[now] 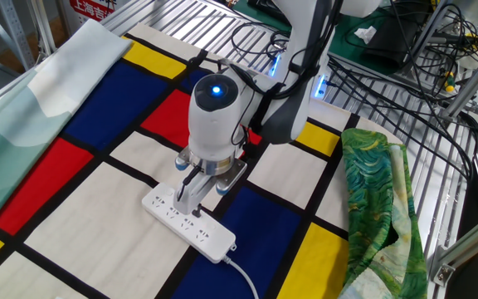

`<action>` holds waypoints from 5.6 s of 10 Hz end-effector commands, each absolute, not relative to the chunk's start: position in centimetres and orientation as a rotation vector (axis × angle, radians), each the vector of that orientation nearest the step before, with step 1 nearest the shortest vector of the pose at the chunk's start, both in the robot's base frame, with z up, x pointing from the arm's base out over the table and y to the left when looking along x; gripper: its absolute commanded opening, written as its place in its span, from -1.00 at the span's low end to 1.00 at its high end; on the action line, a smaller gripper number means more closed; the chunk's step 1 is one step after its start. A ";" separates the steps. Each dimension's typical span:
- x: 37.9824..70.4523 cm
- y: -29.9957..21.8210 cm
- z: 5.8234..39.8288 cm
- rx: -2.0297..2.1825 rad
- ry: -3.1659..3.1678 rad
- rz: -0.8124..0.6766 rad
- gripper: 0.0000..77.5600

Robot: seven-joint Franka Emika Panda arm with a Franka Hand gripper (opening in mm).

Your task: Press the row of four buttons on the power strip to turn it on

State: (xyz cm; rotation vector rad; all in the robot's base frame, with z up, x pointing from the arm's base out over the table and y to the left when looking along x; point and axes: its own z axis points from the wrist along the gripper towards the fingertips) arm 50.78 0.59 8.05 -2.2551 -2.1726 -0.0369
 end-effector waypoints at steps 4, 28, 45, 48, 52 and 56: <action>49.9 0.1 8.2 -2.223 -2.163 0.017 0.99; 50.6 -1.1 9.8 -2.256 -2.152 0.046 0.99; 50.5 -1.2 9.8 -2.348 -2.015 -0.002 0.99; 48.9 -1.8 9.5 -2.334 -2.046 0.016 0.99; 48.3 -3.7 9.5 -2.297 -2.086 0.004 0.99; 48.3 -3.7 9.3 -2.301 -2.093 -0.016 0.99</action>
